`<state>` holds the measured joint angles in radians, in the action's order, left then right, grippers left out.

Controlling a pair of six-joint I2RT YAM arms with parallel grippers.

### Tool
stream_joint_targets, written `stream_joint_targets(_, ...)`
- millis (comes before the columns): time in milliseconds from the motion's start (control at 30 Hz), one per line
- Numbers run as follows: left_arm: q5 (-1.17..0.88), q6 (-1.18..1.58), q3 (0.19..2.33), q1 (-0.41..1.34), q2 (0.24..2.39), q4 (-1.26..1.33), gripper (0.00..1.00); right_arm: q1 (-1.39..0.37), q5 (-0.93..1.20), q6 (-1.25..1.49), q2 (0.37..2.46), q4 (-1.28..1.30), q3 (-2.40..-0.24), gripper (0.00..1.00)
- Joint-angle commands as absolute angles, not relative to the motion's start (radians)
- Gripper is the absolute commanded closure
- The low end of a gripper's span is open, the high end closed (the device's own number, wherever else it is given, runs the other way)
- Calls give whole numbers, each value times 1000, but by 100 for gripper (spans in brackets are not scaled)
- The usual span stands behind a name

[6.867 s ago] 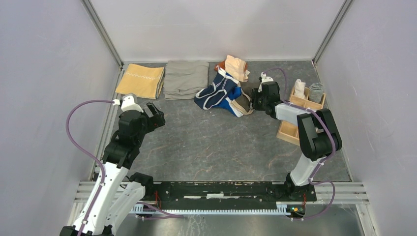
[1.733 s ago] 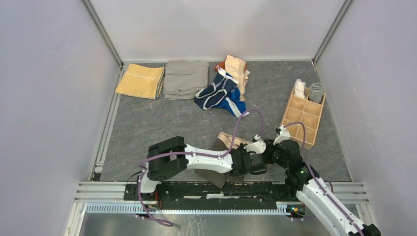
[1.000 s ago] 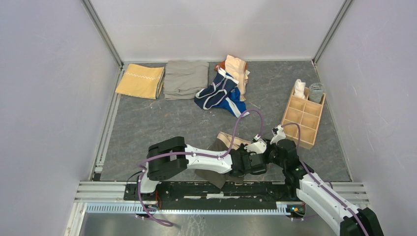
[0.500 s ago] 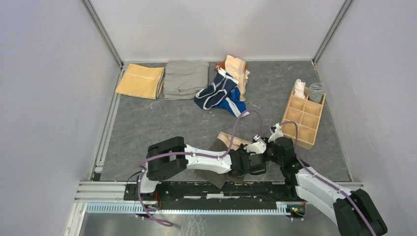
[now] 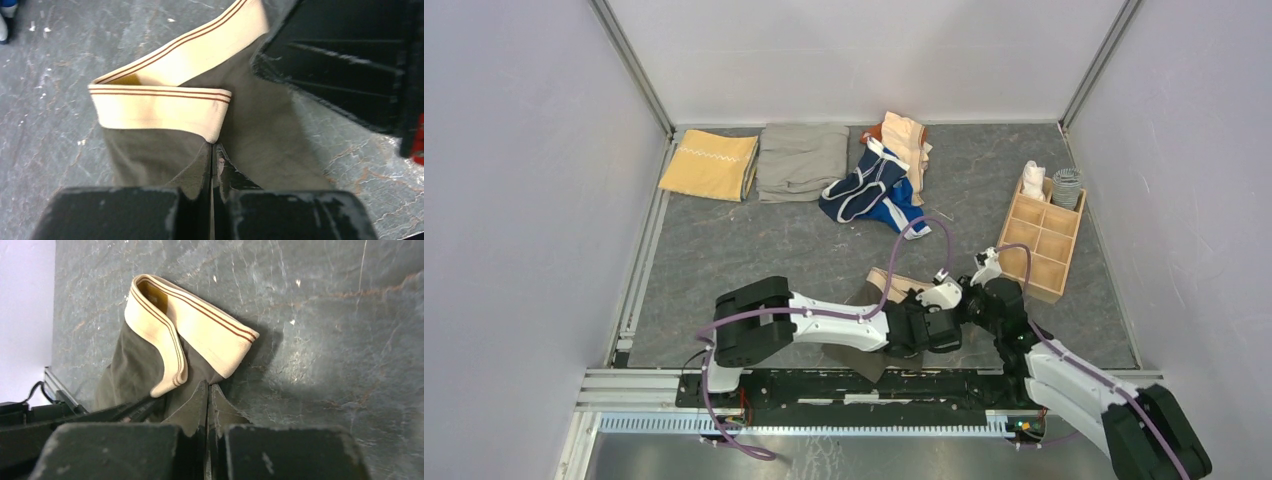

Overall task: Roll the underwear
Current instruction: Flatten out the underwear at the center of the board.

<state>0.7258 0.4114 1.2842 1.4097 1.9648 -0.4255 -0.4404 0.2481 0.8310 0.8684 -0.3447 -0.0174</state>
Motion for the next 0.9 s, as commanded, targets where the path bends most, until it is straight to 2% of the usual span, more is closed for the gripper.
stream_joint_targets(0,829,514,1261,1371,1823,-449,98,-439,145,714,716,-225,54,100)
stream_joint_targets(167,894,587,1183,1322,1644,-471,98,-439,37,555,523,36,-77,100)
stream_joint_targets(400,973,691,1049,1301,1366,-524,98,-439,53,383,437,174,-233,100)
stream_joint_targets(867,867,713,852,1299,813,-623,98,-439,317,177,445,399,-600,100)
